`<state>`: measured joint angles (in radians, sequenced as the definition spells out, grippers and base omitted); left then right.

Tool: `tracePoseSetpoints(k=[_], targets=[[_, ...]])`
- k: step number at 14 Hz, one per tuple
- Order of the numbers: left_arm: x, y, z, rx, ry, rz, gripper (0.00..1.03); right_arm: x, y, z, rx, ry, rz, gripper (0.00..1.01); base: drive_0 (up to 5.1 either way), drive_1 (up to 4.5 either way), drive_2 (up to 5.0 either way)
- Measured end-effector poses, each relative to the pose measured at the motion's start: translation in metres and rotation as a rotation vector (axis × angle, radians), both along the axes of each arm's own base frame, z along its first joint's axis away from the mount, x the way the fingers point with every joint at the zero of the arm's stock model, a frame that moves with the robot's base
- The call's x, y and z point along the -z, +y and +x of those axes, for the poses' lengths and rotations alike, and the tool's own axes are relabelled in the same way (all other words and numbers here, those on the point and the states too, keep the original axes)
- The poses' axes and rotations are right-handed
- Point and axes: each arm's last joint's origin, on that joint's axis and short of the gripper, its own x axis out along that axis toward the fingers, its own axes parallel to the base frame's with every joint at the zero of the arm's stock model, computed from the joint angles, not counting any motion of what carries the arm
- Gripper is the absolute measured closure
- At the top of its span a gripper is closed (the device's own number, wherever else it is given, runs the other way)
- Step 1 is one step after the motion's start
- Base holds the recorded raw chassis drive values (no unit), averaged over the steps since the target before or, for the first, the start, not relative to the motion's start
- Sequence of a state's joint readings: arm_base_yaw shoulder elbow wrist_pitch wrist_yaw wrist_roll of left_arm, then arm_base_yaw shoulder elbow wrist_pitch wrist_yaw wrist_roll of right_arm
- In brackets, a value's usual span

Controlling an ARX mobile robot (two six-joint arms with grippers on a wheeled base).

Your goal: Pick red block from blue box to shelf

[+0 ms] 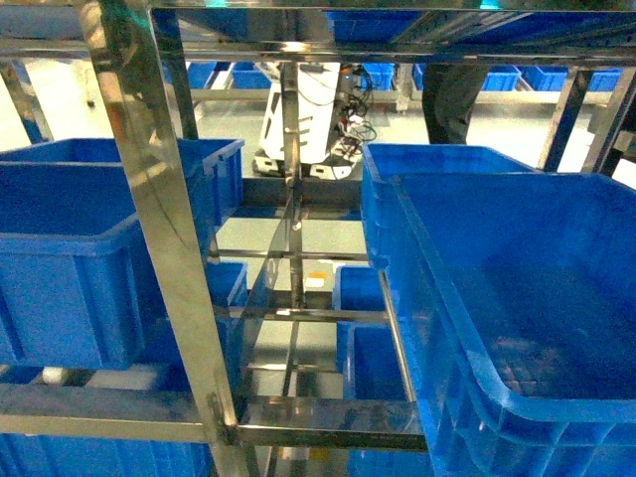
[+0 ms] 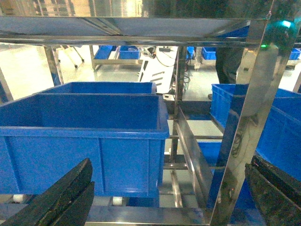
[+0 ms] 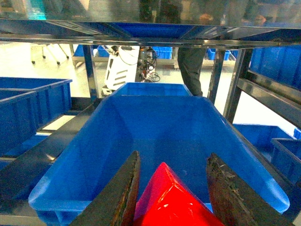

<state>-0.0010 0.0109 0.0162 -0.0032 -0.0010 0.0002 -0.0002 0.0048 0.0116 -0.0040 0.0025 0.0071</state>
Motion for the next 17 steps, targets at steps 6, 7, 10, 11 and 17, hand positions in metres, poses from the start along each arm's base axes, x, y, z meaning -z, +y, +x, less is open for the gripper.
tracePoseSetpoints(k=[6, 7, 10, 11, 17], targets=[[0.000, 0.000, 0.000, 0.000, 0.000, 0.000, 0.05, 0.000, 0.000, 0.000, 0.000, 0.000, 0.000, 0.64, 0.0, 0.00, 0.0], [0.000, 0.000, 0.000, 0.000, 0.000, 0.000, 0.05, 0.000, 0.000, 0.000, 0.000, 0.000, 0.000, 0.64, 0.0, 0.00, 0.0], [0.000, 0.000, 0.000, 0.000, 0.000, 0.000, 0.05, 0.000, 0.000, 0.000, 0.000, 0.000, 0.000, 0.64, 0.0, 0.00, 0.0], [0.000, 0.000, 0.000, 0.000, 0.000, 0.000, 0.05, 0.000, 0.000, 0.000, 0.000, 0.000, 0.000, 0.64, 0.0, 0.00, 0.0], [0.000, 0.000, 0.000, 0.001, 0.001, 0.000, 0.05, -0.016, -0.004, 0.030, 0.168, 0.323, -0.112, 0.64, 0.0, 0.00, 0.0]])
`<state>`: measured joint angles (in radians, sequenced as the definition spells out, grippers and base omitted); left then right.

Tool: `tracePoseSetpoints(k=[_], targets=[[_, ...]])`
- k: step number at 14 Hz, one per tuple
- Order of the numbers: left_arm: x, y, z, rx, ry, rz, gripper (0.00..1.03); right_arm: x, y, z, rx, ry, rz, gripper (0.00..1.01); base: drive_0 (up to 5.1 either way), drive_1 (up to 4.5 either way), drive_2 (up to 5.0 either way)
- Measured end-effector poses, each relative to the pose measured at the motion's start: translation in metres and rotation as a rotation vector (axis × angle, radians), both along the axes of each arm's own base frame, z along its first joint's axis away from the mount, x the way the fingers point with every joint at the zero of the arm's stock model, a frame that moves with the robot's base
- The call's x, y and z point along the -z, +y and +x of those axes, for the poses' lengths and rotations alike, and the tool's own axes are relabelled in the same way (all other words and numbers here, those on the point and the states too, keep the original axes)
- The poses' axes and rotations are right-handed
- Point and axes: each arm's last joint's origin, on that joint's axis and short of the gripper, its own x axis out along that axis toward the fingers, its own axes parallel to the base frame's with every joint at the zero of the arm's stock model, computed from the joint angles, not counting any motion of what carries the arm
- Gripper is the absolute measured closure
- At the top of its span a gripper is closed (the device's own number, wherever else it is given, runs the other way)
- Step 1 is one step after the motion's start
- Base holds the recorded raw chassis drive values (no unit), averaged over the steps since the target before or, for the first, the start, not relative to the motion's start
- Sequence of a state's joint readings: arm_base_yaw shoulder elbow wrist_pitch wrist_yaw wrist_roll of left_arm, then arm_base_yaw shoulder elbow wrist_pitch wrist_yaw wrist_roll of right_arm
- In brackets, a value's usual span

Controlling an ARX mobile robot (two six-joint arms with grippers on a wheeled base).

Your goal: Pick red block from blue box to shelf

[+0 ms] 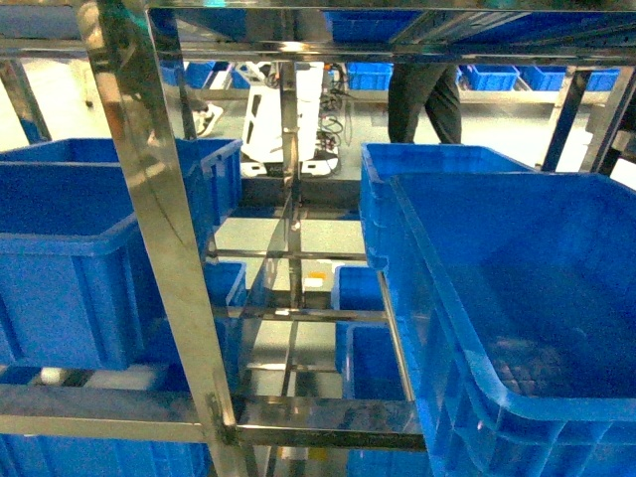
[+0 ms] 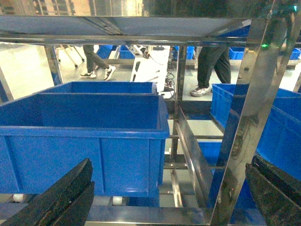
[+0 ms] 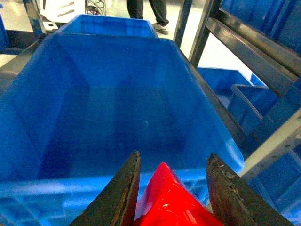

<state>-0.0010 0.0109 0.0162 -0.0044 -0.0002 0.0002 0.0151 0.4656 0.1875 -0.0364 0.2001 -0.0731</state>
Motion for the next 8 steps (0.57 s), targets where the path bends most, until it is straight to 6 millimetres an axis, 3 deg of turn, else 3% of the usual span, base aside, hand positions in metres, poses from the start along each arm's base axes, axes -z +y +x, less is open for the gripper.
tracePoseSetpoints(k=[2, 6, 8], targets=[[0.000, 0.000, 0.000, 0.000, -0.001, 0.000, 0.05, -0.010, 0.001, 0.039, -0.047, -0.007, 0.050, 0.64, 0.0, 0.00, 0.0], [0.000, 0.000, 0.000, 0.000, -0.001, 0.000, 0.05, 0.008, 0.025, 0.129, -0.131, 0.073, 0.076, 0.64, 0.0, 0.00, 0.0], [0.000, 0.000, 0.000, 0.000, -0.001, 0.000, 0.05, 0.039, 0.035, 0.161, -0.124, 0.194, 0.088, 0.43, 0.0, 0.00, 0.0]])
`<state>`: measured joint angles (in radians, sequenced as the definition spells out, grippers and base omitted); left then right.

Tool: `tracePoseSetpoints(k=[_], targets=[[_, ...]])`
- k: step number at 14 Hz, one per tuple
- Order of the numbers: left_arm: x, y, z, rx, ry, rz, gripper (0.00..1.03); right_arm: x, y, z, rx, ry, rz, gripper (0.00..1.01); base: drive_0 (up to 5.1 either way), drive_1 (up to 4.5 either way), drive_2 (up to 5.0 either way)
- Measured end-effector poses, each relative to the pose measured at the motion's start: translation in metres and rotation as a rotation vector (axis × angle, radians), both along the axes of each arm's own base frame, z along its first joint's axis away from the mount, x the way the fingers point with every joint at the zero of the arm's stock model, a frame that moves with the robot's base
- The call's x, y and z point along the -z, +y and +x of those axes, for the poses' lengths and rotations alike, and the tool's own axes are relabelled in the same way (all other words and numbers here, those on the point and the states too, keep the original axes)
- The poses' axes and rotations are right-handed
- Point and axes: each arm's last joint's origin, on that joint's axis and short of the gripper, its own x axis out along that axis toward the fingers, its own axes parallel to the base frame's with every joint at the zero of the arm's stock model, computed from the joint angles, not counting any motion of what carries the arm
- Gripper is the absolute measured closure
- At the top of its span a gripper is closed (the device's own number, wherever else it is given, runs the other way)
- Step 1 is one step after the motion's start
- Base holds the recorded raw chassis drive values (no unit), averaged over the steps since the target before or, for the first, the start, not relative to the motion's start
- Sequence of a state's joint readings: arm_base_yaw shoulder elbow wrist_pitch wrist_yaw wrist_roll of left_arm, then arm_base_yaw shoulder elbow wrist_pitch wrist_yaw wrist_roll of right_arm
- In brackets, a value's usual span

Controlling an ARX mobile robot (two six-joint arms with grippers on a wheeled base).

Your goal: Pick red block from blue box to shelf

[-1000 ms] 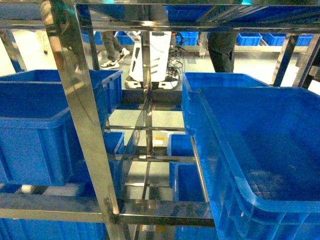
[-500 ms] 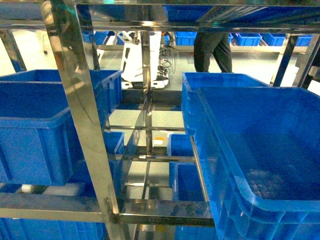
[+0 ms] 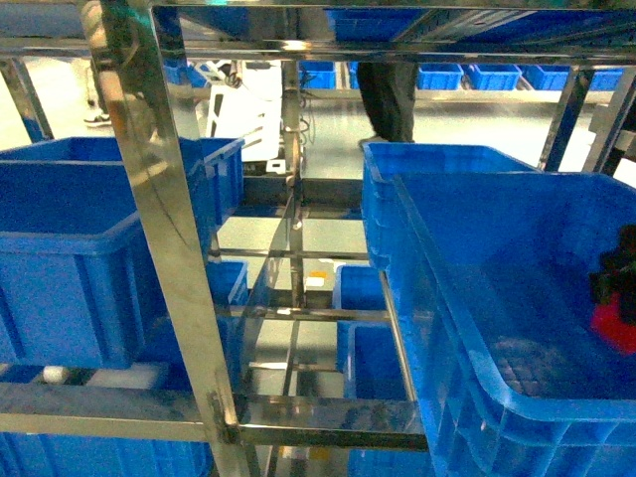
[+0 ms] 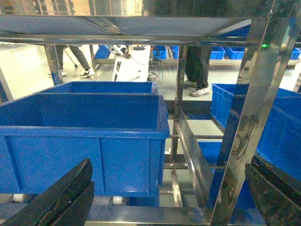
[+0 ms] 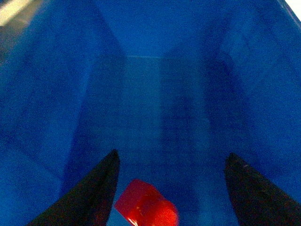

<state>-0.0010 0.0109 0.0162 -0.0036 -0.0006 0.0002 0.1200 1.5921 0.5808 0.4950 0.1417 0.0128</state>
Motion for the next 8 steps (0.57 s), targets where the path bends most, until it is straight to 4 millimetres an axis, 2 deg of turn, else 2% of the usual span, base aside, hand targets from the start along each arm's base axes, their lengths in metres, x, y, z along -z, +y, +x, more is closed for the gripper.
tracePoseSetpoints(k=[1, 2, 3, 4, 5, 7, 8], targets=[[0.000, 0.000, 0.000, 0.000, 0.000, 0.000, 0.05, 0.013, 0.001, 0.009, 0.032, 0.034, -0.009, 0.32, 0.0, 0.00, 0.0], [0.000, 0.000, 0.000, 0.000, 0.000, 0.000, 0.05, 0.016, 0.001, 0.011, 0.053, 0.034, -0.023, 0.19, 0.0, 0.00, 0.0], [0.000, 0.000, 0.000, 0.001, 0.000, 0.000, 0.05, 0.008, 0.001, 0.009, 0.061, -0.010, -0.022, 0.08, 0.0, 0.00, 0.0], [0.000, 0.000, 0.000, 0.000, 0.000, 0.000, 0.05, -0.008, 0.000, -0.002, 0.079, -0.089, -0.034, 0.01, 0.0, 0.00, 0.0], [0.000, 0.000, 0.000, 0.000, 0.000, 0.000, 0.05, -0.020, -0.002, -0.020, 0.095, -0.135, -0.048, 0.04, 0.0, 0.00, 0.0], [0.000, 0.000, 0.000, 0.000, 0.000, 0.000, 0.05, -0.023, -0.005, -0.066, 0.077, -0.239, -0.061, 0.06, 0.0, 0.00, 0.0], [0.000, 0.000, 0.000, 0.000, 0.001, 0.000, 0.05, -0.024, -0.011, -0.078, 0.023, -0.387, 0.009, 0.18, 0.0, 0.00, 0.0]])
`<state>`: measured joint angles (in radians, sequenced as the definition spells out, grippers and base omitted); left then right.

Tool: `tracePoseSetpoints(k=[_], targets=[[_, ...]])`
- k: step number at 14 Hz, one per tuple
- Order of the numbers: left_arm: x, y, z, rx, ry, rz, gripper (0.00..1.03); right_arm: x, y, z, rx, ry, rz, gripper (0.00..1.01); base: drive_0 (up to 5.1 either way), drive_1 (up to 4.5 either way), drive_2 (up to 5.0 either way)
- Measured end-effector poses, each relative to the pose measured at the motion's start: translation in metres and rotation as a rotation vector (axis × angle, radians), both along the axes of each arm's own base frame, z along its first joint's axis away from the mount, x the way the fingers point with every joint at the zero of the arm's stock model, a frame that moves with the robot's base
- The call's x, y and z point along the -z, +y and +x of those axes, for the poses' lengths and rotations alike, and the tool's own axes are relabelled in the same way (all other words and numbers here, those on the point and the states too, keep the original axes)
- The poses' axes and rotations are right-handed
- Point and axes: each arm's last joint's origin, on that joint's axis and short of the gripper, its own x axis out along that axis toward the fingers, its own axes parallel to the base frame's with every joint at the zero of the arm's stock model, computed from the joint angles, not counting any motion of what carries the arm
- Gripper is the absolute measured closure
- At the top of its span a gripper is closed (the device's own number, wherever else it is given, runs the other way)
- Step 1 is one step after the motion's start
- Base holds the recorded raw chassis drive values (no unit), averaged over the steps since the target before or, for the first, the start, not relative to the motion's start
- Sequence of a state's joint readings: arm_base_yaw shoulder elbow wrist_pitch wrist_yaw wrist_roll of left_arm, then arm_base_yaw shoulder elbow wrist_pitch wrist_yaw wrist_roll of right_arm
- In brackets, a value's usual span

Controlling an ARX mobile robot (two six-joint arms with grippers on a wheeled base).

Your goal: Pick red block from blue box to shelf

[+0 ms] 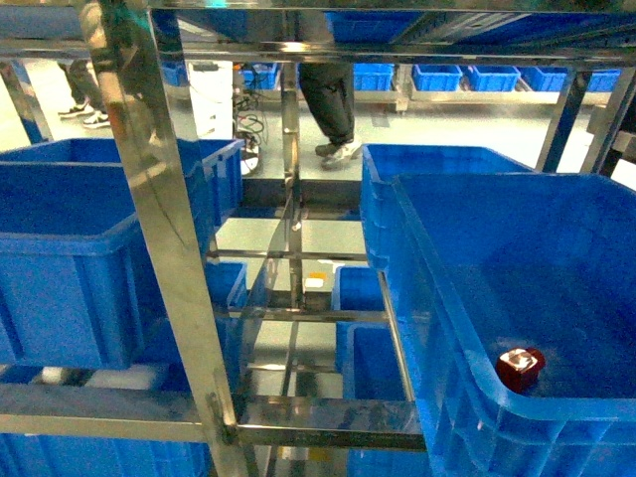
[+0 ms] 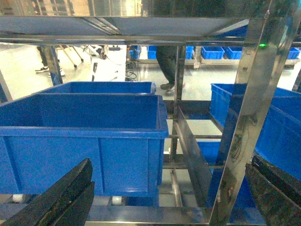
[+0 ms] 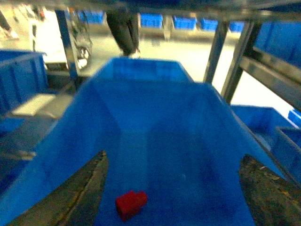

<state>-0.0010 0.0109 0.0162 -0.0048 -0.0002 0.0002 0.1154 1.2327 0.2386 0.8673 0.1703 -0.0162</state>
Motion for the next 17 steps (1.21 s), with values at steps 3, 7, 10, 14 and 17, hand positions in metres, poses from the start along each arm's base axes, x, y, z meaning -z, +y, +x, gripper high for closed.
tracePoseSetpoints(k=[3, 7, 10, 14, 17], targets=[[0.000, 0.000, 0.000, 0.000, -0.001, 0.000, 0.05, -0.001, -0.006, -0.024, -0.053, -0.146, 0.035, 0.55, 0.0, 0.00, 0.0], [0.000, 0.000, 0.000, 0.000, -0.001, 0.000, 0.05, 0.005, -0.020, -0.055, -0.046, -0.113, 0.039, 0.99, 0.0, 0.00, 0.0], [0.000, 0.000, 0.000, 0.000, -0.001, 0.000, 0.05, 0.003, -0.020, -0.068, -0.050, -0.120, 0.039, 0.99, 0.0, 0.00, 0.0], [0.000, 0.000, 0.000, 0.000, -0.001, 0.000, 0.05, 0.001, -0.020, -0.076, -0.050, -0.124, 0.039, 0.99, 0.0, 0.00, 0.0], [0.000, 0.000, 0.000, 0.000, -0.001, 0.000, 0.05, -0.001, -0.020, -0.080, -0.050, -0.132, 0.039, 0.99, 0.0, 0.00, 0.0]])
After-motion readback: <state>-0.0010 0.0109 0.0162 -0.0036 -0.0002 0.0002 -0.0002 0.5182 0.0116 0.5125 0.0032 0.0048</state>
